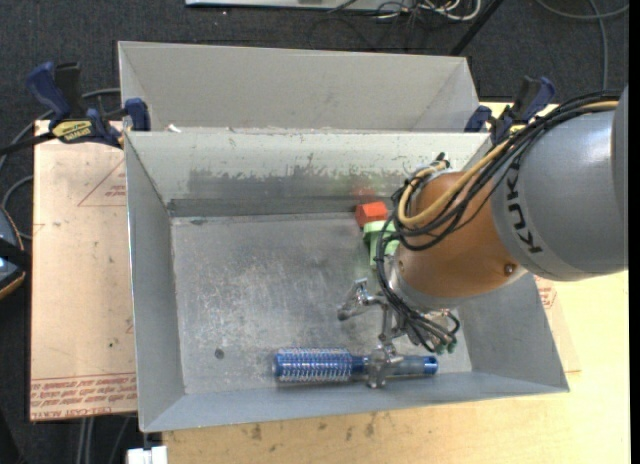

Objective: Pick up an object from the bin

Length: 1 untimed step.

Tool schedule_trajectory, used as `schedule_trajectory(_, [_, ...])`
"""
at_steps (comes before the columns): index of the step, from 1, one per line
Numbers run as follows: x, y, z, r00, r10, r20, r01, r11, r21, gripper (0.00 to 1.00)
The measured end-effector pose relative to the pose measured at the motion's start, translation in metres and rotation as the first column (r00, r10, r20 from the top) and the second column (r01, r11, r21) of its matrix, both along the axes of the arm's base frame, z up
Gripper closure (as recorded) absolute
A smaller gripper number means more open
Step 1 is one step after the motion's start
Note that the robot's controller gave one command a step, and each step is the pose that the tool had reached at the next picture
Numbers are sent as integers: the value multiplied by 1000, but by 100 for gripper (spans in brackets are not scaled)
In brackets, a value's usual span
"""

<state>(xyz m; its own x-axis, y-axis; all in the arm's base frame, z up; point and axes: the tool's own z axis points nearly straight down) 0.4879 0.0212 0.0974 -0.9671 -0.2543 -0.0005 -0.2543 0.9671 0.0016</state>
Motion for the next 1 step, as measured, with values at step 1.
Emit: schedule_trajectory(1, [-1, -4, -20, 998, 59, 24, -59, 998, 0, 0])
